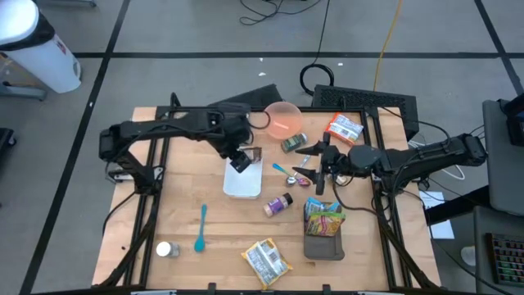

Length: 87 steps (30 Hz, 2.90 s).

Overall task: Pick & Place Food Item
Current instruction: Put the brown seasoning bottle into the white bin

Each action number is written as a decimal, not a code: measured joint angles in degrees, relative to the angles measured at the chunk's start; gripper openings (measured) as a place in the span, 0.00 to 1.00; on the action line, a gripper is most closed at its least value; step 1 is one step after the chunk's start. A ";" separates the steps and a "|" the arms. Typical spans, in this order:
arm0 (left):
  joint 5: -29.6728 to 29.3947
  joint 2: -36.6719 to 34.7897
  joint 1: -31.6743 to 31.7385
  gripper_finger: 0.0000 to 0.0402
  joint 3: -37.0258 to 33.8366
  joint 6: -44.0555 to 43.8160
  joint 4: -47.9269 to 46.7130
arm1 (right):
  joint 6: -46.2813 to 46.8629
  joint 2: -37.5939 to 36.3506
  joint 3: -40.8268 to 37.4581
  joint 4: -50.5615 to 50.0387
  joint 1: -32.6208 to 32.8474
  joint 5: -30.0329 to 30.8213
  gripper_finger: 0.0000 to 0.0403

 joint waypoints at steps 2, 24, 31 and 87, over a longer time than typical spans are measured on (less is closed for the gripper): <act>-1.67 1.60 -0.51 0.49 0.00 1.01 -1.24 | 1.07 0.00 0.00 -1.04 0.00 -0.01 0.63; -5.52 10.99 -0.60 0.49 -0.07 9.33 -2.59 | 11.38 0.00 -3.28 -4.63 0.00 -0.09 0.63; -7.31 12.58 0.50 0.49 -0.11 11.68 -4.41 | 13.64 0.00 -4.04 -4.47 0.02 -0.11 0.63; -2.51 14.42 2.37 0.49 -0.09 -27.46 -2.17 | 12.77 0.00 -4.04 -4.77 -0.61 -3.01 0.63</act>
